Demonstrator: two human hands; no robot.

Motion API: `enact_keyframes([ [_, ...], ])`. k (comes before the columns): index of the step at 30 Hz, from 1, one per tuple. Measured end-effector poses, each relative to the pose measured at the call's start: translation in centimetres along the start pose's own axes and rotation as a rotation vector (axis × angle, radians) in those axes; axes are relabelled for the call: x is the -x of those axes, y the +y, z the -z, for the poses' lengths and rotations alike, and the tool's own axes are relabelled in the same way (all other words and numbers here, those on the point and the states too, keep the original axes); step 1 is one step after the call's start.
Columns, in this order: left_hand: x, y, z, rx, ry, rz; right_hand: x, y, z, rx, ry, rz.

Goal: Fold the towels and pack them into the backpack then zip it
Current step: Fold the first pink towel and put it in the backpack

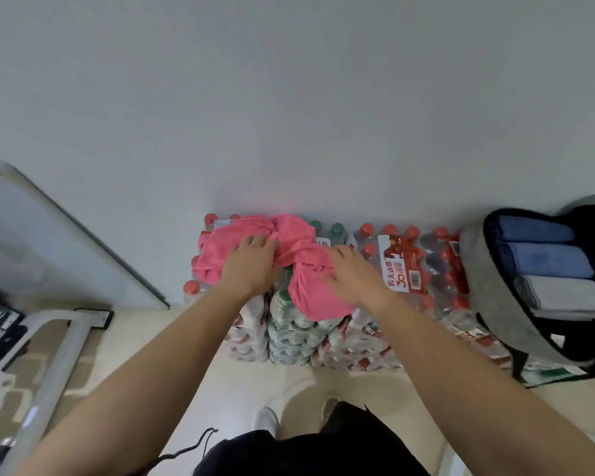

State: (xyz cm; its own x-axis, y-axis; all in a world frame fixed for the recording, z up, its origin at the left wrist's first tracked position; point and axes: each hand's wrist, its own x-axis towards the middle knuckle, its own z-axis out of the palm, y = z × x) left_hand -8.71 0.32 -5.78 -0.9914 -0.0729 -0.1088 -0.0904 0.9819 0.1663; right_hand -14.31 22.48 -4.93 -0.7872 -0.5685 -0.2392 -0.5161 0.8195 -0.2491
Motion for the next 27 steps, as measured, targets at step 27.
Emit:
enact_keyframes([
  [27,-3.5,3.1,-4.2,0.036,0.167,0.126,-6.0,0.8,2.0,-0.221,0.164,0.135],
])
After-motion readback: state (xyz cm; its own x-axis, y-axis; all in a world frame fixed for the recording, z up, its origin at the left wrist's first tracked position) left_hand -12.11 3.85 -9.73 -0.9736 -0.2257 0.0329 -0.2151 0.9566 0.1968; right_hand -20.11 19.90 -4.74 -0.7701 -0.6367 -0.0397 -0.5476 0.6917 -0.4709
